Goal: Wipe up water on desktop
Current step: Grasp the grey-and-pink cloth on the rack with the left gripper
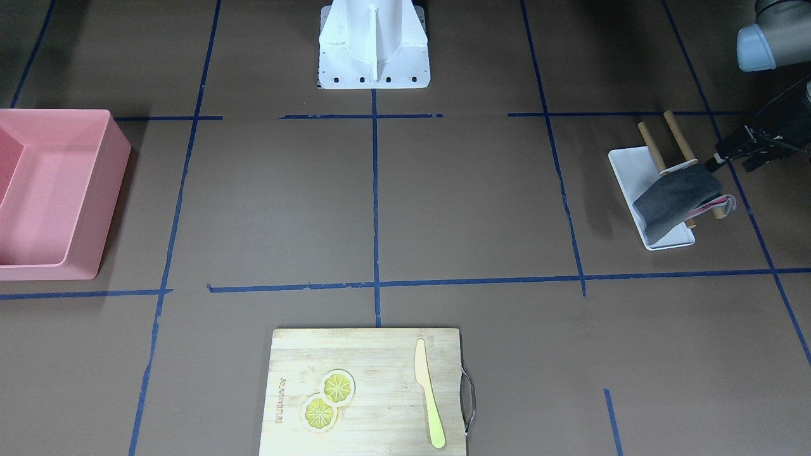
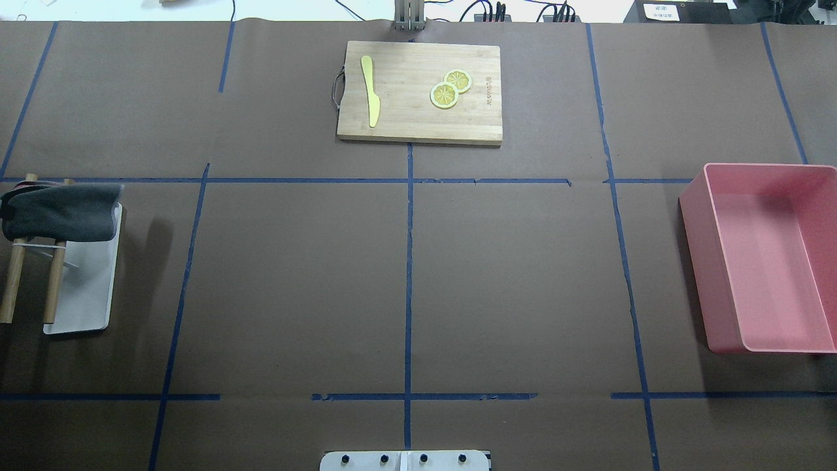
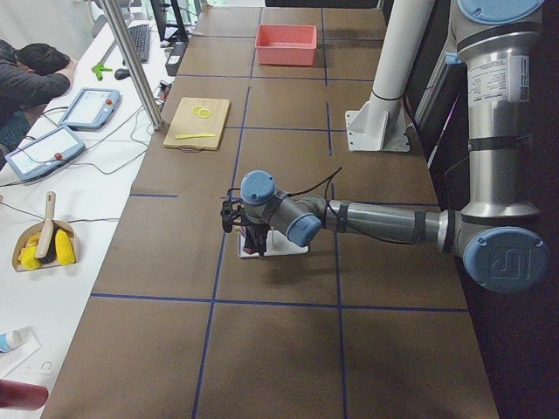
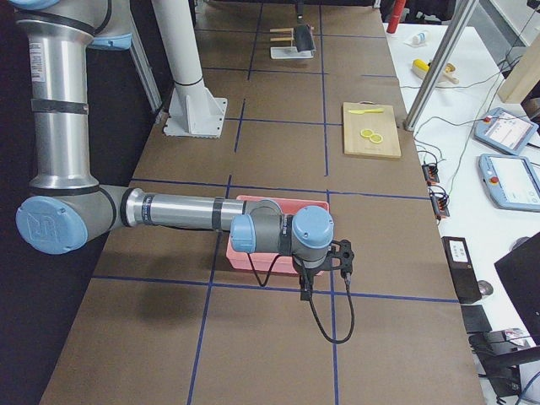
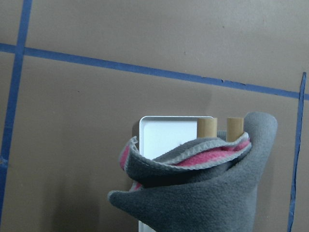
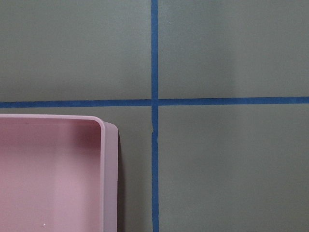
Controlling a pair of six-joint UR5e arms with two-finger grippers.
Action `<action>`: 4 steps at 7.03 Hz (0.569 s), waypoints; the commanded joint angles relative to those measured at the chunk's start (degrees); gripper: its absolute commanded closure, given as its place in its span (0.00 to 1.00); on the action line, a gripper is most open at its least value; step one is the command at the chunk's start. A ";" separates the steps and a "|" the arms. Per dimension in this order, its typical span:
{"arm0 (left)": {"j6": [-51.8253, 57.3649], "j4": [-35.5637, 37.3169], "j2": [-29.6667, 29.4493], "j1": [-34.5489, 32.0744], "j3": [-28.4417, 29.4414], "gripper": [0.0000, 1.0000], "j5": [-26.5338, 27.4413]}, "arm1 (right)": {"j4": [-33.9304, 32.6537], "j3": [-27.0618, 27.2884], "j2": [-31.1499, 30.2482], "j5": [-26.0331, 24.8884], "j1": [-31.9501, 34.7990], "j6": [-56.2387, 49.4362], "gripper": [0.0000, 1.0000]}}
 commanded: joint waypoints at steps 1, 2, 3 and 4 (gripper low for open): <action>-0.02 -0.04 -0.20 1.19 0.14 0.00 0.03 | 0.00 -0.01 -0.17 -0.02 0.00 0.00 0.00; -0.02 -0.04 -0.38 1.46 0.05 0.00 0.03 | 0.00 -0.01 -0.17 -0.02 0.00 0.00 0.00; 0.07 -0.04 -1.34 1.55 0.40 0.00 0.03 | 0.00 0.08 -0.17 -0.02 0.00 0.00 0.00; 0.24 -0.04 -2.22 1.55 1.62 0.01 0.03 | 0.00 0.16 -0.17 -0.02 0.00 0.00 0.00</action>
